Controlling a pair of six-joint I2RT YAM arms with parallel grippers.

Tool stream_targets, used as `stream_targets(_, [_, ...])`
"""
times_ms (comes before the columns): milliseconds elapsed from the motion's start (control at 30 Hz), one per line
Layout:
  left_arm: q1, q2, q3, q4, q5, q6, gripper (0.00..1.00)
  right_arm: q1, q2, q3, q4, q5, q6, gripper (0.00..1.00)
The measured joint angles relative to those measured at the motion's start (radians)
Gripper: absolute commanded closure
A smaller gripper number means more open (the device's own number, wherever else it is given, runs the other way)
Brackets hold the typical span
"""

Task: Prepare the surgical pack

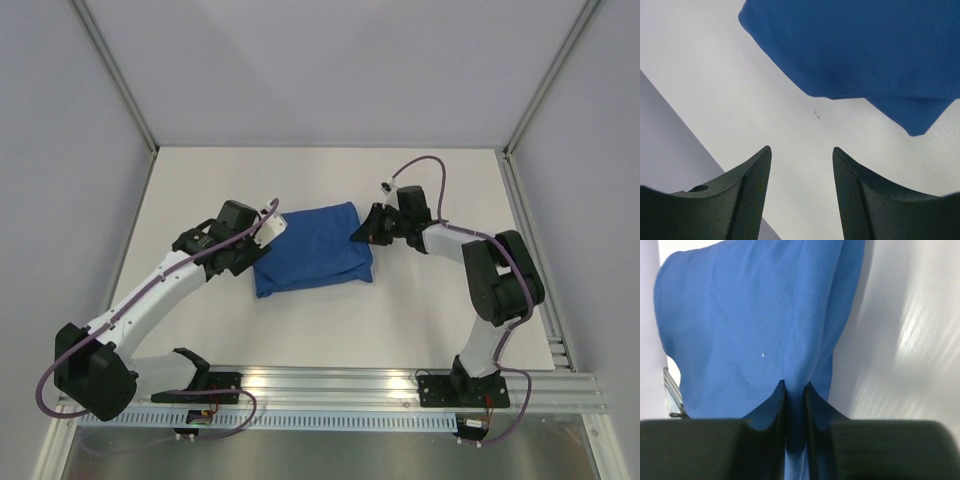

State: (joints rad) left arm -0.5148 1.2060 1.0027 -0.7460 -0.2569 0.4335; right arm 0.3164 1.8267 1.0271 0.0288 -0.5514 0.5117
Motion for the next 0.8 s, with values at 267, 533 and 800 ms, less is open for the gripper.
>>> stream_targets(267, [0.004,-0.041,0.022,-0.083,0.016,-0.013,0.39,0.033,-0.096,-0.215,0.245,0.091,0.211,1.0])
stream_targets(533, [0.004,-0.048,0.022,-0.096,0.015,-0.013,0.39,-0.022,-0.136,-0.231,0.192,0.11,0.241,1.0])
stream_targets(800, [0.004,-0.064,0.02,-0.094,0.014,-0.013,0.39,-0.246,-0.284,-0.429,0.255,0.108,0.339,1.0])
